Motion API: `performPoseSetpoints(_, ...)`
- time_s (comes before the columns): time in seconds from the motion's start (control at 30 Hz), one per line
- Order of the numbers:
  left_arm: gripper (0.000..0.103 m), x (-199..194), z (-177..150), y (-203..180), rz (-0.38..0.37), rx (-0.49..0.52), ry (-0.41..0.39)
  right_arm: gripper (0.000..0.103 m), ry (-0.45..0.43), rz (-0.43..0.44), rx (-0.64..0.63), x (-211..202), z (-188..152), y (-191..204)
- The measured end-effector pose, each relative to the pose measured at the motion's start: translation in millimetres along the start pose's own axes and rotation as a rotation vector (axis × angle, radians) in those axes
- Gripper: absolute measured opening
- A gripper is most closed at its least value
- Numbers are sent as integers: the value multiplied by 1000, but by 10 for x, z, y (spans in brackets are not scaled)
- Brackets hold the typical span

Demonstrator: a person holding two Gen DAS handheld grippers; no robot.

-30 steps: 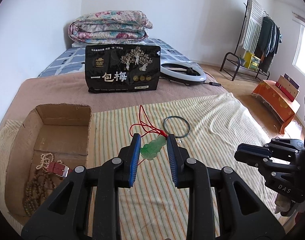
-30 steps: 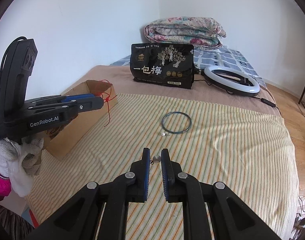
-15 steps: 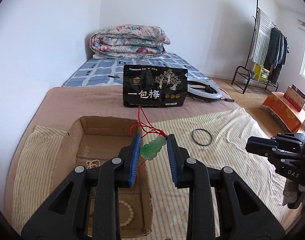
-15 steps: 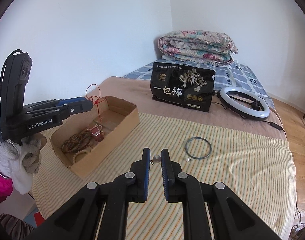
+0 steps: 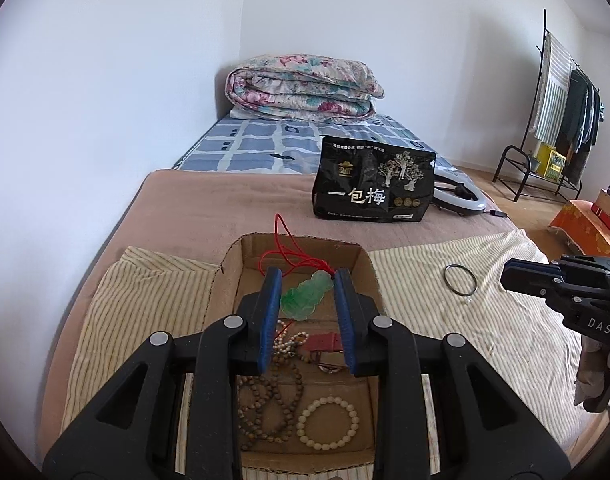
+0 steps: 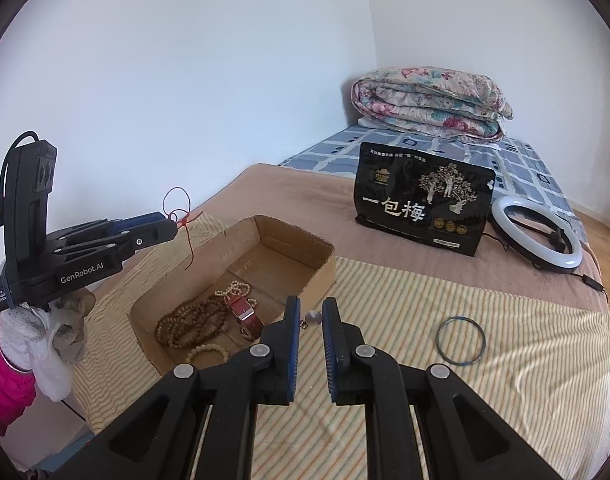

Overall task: Organize jewelry
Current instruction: 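Carry the pendant with the left tool and the pearl bead with the right tool into the box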

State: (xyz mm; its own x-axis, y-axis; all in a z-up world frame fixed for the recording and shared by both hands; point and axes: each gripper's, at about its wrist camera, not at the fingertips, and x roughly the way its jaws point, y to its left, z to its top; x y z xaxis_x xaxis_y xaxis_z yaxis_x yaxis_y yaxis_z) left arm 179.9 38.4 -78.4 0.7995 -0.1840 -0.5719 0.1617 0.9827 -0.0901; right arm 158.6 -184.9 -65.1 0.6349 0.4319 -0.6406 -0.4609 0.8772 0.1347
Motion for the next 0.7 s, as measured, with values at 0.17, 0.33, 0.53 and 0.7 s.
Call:
performPoseSetpoints(0.17, 26, 115, 6, 141, 17, -14, 9, 9, 13, 15, -3, 213, 100, 80)
performPoseSetpoints(0.33, 26, 264, 20, 228, 15, -25, 22, 9, 26, 30, 3, 437, 186, 110)
performPoseSetpoints(0.53, 26, 456, 38, 290, 7, -35, 44, 9, 43, 38, 19, 682, 272, 120)
performPoseSetpoints(0.7, 26, 603, 33, 345, 7, -45, 62, 9, 62, 27, 20, 870, 288, 139)
